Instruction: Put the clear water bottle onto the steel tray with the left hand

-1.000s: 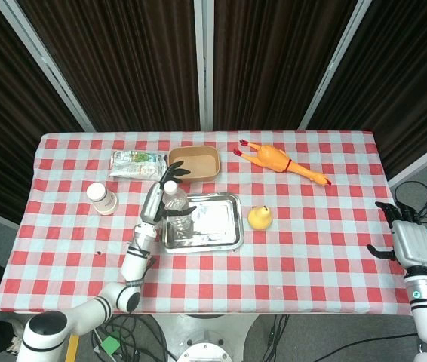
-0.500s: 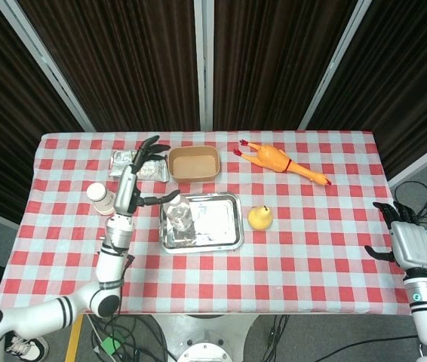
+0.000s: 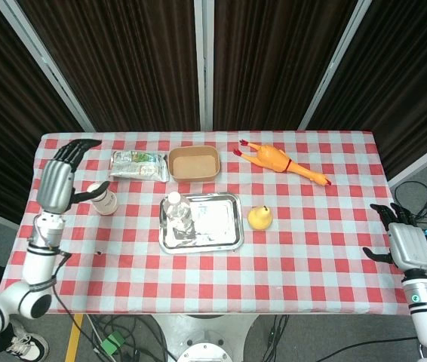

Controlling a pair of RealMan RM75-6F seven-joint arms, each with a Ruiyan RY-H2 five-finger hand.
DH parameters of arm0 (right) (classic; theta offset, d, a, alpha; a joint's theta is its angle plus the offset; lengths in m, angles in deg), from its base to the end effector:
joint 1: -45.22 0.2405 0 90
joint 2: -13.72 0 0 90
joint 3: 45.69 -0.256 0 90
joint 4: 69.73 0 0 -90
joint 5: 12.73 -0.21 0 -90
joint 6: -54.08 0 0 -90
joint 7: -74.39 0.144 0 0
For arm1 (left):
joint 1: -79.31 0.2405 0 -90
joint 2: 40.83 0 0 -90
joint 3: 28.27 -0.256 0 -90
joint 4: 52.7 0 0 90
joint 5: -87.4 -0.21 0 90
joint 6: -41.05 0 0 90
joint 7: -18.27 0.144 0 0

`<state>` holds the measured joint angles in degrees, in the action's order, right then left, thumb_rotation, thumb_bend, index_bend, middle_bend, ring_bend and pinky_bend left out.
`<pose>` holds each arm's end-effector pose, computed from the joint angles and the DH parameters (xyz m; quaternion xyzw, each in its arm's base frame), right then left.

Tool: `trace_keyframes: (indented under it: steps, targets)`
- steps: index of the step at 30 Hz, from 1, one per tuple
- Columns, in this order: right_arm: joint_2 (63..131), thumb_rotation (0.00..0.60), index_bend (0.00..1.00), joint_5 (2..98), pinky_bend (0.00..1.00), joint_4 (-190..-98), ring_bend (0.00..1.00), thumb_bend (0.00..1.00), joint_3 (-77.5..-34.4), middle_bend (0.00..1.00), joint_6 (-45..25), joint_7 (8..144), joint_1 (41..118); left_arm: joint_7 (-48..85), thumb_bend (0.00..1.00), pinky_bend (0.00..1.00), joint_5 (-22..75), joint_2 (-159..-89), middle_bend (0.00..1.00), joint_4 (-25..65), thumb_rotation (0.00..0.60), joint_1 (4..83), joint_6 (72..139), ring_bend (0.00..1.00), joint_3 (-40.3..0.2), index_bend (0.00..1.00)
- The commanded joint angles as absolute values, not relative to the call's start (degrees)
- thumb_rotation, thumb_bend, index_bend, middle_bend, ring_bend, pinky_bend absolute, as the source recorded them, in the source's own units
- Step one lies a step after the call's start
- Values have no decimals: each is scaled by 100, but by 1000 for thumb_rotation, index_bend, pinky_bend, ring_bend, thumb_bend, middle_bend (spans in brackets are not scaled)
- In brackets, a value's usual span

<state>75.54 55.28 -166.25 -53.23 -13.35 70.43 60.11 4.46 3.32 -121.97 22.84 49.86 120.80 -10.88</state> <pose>-0.3085 -0.2451 0.1495 0.5839 -0.4717 0.3256 0.5750 -0.2070 0.3484 0.1211 -0.5563 -0.3229 -0.6093 0.4636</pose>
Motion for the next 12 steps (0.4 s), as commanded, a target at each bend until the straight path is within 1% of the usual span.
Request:
trace_keyframes:
  steps: [1, 6, 8, 12]
  targets:
    - [7560, 600, 122, 5519, 52, -16622, 0, 114, -5325, 142, -1343, 7035, 6010, 716, 207, 260, -261, -11900, 316, 1077, 600, 5556, 12314, 221, -1994, 284]
    - [7568, 600, 122, 5480, 52, -16583, 0, 115, -5341, 142, -1340, 7044, 6013, 719, 208, 259, -198, -11645, 299, 1075, 600, 5834, 12416, 212, -2171, 284]
    - [7585, 600, 122, 5438, 52, -16556, 0, 115, -5350, 142, -1316, 7022, 6028, 969, 208, 259, -69, -11631, 299, 1255, 600, 5728, 12193, 212, -2103, 284]
    - [7614, 600, 122, 5380, 52, -16521, 0, 115, -5361, 142, -1272, 6984, 6057, 1160, 207, 259, 88, -11583, 299, 1473, 600, 5729, 12033, 212, -2094, 284]
